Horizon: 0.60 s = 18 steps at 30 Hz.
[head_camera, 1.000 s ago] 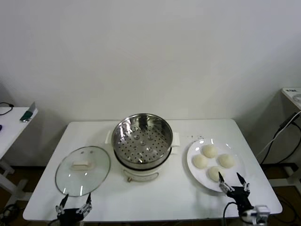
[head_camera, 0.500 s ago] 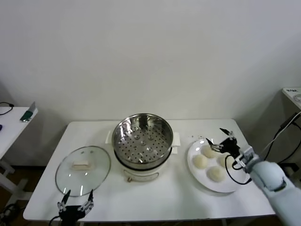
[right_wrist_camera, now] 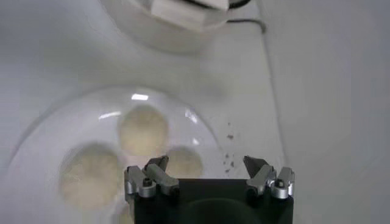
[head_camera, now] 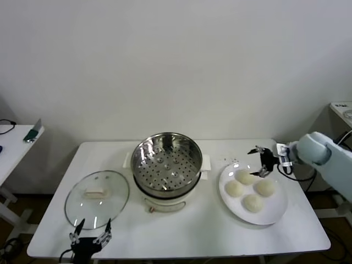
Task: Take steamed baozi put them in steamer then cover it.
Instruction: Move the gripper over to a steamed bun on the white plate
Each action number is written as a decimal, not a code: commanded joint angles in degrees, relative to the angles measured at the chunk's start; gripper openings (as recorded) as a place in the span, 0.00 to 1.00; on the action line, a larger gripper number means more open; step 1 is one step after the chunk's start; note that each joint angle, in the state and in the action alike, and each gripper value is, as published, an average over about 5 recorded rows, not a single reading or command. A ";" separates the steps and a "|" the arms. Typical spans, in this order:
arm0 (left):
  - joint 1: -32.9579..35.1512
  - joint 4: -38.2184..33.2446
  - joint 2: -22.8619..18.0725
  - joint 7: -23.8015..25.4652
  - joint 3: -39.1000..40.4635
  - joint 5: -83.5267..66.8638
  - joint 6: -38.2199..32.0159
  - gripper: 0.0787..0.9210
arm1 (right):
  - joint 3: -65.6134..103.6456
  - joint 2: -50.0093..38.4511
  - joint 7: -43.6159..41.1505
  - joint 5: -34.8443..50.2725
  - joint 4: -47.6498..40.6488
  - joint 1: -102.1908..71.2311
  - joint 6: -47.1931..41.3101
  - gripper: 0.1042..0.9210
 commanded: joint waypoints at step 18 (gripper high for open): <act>0.12 -0.58 -0.17 0.31 -1.14 -1.16 0.43 0.88 | -7.65 20.90 -4.45 -4.56 -25.76 0.57 -2.56 0.88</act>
